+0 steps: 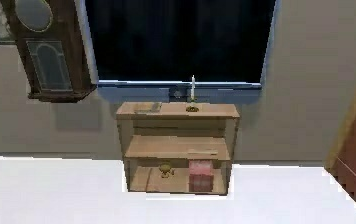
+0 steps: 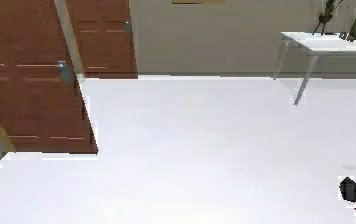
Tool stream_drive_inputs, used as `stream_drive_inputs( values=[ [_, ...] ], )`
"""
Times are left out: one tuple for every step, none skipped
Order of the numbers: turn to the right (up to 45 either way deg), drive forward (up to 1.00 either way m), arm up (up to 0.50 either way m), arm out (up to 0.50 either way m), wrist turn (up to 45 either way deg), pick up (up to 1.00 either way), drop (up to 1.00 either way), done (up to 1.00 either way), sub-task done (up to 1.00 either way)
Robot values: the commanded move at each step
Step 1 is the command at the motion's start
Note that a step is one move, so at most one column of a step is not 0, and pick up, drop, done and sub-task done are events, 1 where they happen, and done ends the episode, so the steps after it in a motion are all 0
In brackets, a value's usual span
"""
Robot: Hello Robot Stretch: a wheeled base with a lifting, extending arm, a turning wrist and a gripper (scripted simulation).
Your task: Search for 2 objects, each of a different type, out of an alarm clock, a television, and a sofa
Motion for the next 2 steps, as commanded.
stream_drive_inputs(
  values=[
    [0.0,0.6,0.0,0.0,0.0,0.0,0.0,0.0,0.0],
    [0.0,0.0,0.0,0.0,0.0,0.0,0.0,0.0,1.0]
  ],
)
